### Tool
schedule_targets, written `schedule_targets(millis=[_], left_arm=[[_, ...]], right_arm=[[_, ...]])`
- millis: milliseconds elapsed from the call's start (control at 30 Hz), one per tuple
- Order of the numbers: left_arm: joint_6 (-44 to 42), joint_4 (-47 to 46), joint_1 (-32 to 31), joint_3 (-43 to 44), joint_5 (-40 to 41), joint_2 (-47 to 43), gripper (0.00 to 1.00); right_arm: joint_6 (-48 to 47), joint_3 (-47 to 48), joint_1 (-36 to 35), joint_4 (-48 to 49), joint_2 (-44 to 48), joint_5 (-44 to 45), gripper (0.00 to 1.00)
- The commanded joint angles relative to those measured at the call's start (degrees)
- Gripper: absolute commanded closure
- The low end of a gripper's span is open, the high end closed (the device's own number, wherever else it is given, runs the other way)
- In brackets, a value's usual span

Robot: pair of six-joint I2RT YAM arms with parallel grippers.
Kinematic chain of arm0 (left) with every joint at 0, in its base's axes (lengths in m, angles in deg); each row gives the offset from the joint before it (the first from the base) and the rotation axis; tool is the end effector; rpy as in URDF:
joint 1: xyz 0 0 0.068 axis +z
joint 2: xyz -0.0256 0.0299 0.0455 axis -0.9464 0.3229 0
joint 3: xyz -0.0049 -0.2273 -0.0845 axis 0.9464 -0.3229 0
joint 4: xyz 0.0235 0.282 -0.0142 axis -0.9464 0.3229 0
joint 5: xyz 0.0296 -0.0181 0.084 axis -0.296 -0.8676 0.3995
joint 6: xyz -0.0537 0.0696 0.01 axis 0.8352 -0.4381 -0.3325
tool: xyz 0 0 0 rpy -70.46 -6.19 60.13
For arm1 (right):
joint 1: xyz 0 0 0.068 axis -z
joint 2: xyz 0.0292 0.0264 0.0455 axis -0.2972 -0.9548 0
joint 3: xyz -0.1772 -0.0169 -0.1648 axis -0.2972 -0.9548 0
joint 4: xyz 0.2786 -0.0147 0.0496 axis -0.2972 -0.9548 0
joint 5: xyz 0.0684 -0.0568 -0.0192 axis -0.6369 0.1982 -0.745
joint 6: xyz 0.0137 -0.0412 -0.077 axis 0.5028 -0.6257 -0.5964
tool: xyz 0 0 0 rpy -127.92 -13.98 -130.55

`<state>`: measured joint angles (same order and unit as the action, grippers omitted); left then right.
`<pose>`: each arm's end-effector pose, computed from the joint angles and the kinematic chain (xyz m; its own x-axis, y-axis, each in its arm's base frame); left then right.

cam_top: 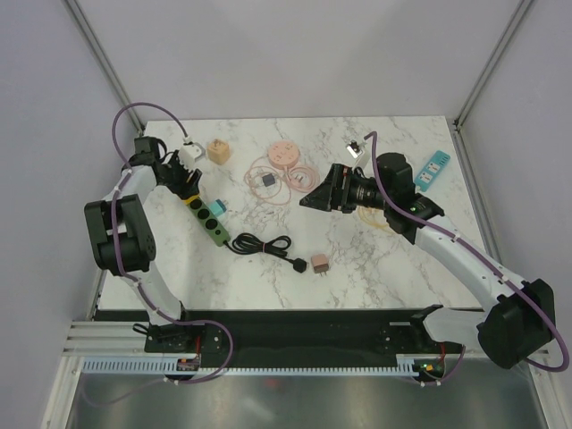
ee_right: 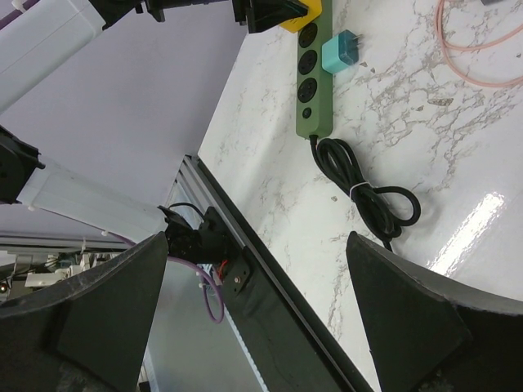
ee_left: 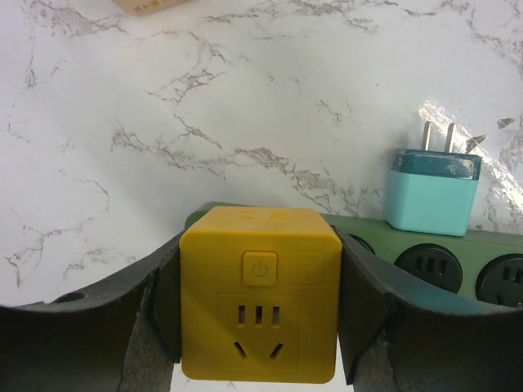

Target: Insert the plug

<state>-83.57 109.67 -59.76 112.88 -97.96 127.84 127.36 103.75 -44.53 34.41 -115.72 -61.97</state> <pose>0.4222 0.0460 0.1307 -0.4506 0.6101 -0.6517 0.7051 0.6910 0.1594 0.2886 0.1996 0.2795 -0.7916 0.2027 -0.5764 -0.4446 0.4562 0.7709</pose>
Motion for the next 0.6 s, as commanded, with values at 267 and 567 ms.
schedule_targets(millis=[267, 567], left_arm=[[6.4, -2.5, 1.7, -6.3, 1.3, 3.9, 0.98], [9.1, 0.3, 1.8, -4.5, 0.0, -2.8, 0.55]], right_arm=[[-1.6, 2.9, 0.0, -0.1, 2.5, -0.2, 0.02], [-2.9, 5.7, 0.0, -1.4, 3.7, -2.0, 0.02]])
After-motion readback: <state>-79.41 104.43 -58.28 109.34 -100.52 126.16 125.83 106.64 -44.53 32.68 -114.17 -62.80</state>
